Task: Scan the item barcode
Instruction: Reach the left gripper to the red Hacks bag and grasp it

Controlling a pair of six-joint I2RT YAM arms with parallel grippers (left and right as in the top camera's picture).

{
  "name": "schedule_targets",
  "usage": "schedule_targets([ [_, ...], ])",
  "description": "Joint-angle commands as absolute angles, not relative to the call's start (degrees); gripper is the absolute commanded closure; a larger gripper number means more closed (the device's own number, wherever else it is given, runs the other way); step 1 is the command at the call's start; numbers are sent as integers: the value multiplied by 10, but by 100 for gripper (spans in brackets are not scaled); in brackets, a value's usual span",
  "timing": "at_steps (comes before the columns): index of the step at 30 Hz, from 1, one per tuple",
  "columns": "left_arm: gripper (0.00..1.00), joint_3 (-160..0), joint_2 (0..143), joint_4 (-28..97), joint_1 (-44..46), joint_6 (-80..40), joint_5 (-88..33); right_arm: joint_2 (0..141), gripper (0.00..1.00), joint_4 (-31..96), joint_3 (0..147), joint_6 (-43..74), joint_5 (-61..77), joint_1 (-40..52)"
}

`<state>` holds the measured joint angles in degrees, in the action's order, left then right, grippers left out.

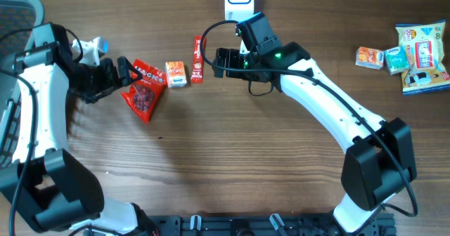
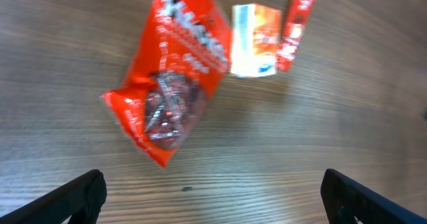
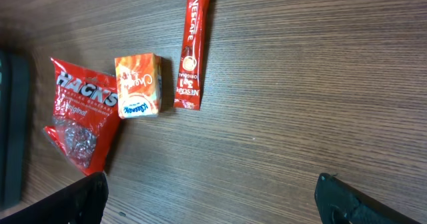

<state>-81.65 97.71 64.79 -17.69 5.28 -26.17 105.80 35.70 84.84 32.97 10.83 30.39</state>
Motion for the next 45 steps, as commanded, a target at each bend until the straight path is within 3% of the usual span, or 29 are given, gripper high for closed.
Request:
schedule_targets([
  [1,0,-816,1011,646,-167,36,-225,1065,0,356,847,330,98,303],
  [8,0,-816,1063,642,-128,36,-216,1065,0,356,847,329,98,303],
  [16,0,-816,1110,612,-107,36,-67,1065,0,358,847,313,96,303],
  [23,0,-816,1111,545,-107,36,-66,1065,0,358,847,315,90,303],
  [39,0,-816,1141,640,-107,81,-229,1065,0,356,847,315,89,303],
  [45,0,-816,1141,722,-97,182,-314,1065,1,356,847,315,90,303],
])
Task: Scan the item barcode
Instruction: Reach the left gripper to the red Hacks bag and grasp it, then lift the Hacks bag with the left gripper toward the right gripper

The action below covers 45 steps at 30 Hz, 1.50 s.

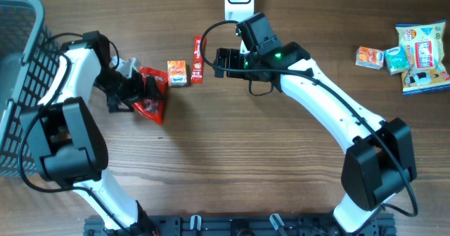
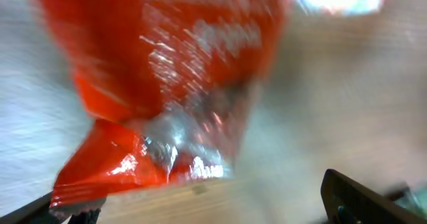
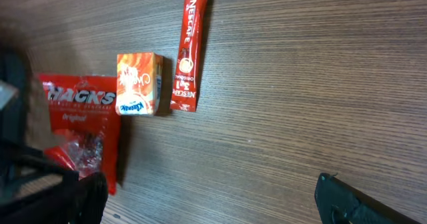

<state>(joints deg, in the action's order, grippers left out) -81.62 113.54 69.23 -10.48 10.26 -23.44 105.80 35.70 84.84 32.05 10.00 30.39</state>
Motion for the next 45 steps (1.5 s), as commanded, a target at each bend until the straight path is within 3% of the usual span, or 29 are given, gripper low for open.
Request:
schedule_targets([
  [1,0,-816,1141,740,-91,201,-336,1065,0,356,847,315,90,303],
  [8,0,-816,1131,780,-22,270,-390,1065,0,354,847,315,89,303],
  [14,0,-818,1084,695,-16,148,-364,1065,0,355,847,315,88,303],
  [21,0,-818,1047,622,-101,0,-257,1065,0,352,847,317,88,303],
  [26,0,-815,1051,590,-109,-114,-61,1065,0,348,847,317,88,303],
  [35,0,-809,1068,517,-84,-127,-62,1065,0,348,847,317,88,303],
  [45,0,-766,1139,494,-59,-105,-201,1065,0,350,847,317,88,303],
])
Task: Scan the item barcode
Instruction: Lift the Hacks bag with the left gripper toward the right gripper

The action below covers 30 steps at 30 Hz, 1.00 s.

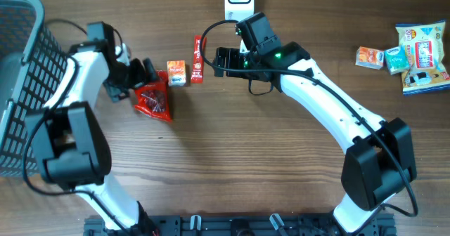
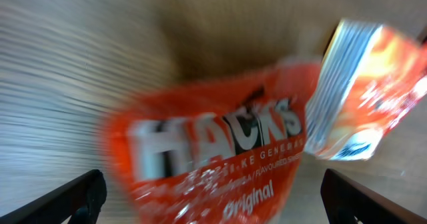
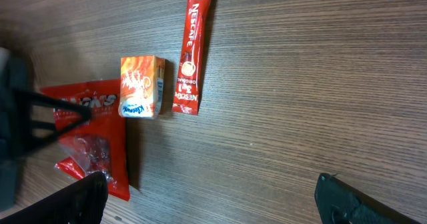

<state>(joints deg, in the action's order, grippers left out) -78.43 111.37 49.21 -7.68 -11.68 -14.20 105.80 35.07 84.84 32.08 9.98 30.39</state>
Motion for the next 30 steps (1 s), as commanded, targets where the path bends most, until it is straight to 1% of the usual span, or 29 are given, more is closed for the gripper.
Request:
schedule_targets([
  [1,0,-759,1141,497,-49,-90,-218,1065,0,350,847,316,88,303],
  [6,0,-753,1141,520,-20,-87,-221,1065,0,350,847,316,88,303],
  [9,0,-753,1141,542,1,-65,-227,1065,0,350,847,316,88,303],
  [17,0,-753,1132,557,66,-37,-231,1065,0,353,847,315,88,303],
  [19,0,-753,1131,547,79,-71,-197,1065,0,352,847,315,88,303],
  [22,0,-753,1131,521,77,-189,-114,1065,0,354,847,315,88,303],
  [23,0,-753,1131,511,73,-218,-106,1065,0,355,847,315,88,303],
  [30,0,-753,1131,470,13,-311,-134,1065,1,356,847,315,78,303],
])
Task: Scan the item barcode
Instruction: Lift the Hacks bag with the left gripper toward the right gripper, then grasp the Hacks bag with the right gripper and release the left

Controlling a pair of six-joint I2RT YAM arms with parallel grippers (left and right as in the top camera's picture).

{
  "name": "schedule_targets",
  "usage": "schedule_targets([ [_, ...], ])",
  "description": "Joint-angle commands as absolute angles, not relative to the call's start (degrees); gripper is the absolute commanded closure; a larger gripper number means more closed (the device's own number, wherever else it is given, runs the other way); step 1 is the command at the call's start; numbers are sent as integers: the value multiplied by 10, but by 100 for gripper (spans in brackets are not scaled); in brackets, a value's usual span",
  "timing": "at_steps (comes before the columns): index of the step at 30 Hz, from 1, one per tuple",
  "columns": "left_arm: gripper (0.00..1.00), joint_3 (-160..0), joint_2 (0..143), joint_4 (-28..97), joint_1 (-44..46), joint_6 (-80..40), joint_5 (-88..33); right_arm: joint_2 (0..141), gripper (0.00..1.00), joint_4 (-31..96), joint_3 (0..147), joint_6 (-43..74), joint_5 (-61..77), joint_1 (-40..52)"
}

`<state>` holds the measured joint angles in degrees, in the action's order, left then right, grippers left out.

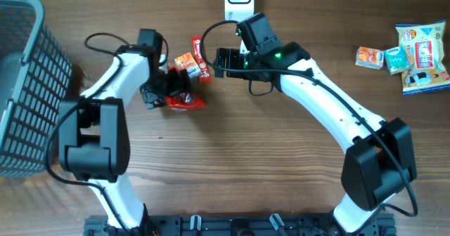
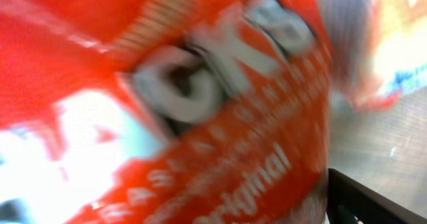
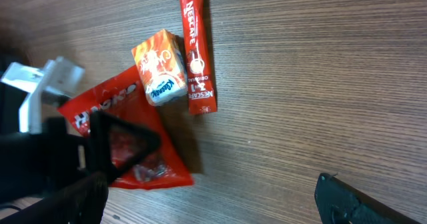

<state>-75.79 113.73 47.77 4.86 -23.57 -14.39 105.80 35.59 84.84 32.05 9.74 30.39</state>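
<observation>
The red Hacks bag (image 1: 187,97) lies flat on the table, left of centre. It fills the blurred left wrist view (image 2: 200,117). My left gripper (image 1: 167,88) is on the bag's left part, open, with the bag between its fingers; only the right finger (image 2: 373,201) shows, the other is hidden. From the right wrist, a left finger (image 3: 123,134) lies over the bag (image 3: 143,164). My right gripper (image 1: 219,62) hovers open (image 3: 213,201), right of the items. The white scanner stands at the far edge.
An orange box (image 1: 185,61) (image 3: 160,76) leans tilted against a red Nescafe stick (image 1: 202,59) (image 3: 195,51), just beyond the bag. A dark mesh basket (image 1: 28,88) stands at the far left. Several snack packs (image 1: 415,53) lie at the far right.
My left gripper has moved to the right, and the bag has shifted right and turned with it. The orange box and Nescafe stick are now displaced and tilted. The right arm is unchanged.
My left gripper first stood open to the left of the tilted bag. Then it was low over the bag, then at the bag's far end beside the orange box. Now the bag sits further right, with box and stick shifted. The right arm stayed put.
</observation>
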Motion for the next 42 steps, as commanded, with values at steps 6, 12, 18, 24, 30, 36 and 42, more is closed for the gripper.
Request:
schedule_targets([
  [6,0,-753,1131,446,-17,-309,-232,1065,0,352,847,316,75,303],
  [12,36,-753,1131,446,-5,-287,-238,1065,0,352,847,316,75,303],
  [18,55,-753,1131,475,-6,-287,-238,1065,0,352,847,316,75,303],
  [24,86,-760,1114,527,-17,-257,-240,1065,0,352,847,316,75,303],
  [30,96,-763,1068,557,-19,-257,-240,1065,0,352,847,316,77,303],
  [36,95,-763,1037,566,-17,-257,-240,1065,0,350,847,299,142,303],
  [42,96,-763,1037,566,-5,-304,-214,1065,0,348,847,305,234,308],
])
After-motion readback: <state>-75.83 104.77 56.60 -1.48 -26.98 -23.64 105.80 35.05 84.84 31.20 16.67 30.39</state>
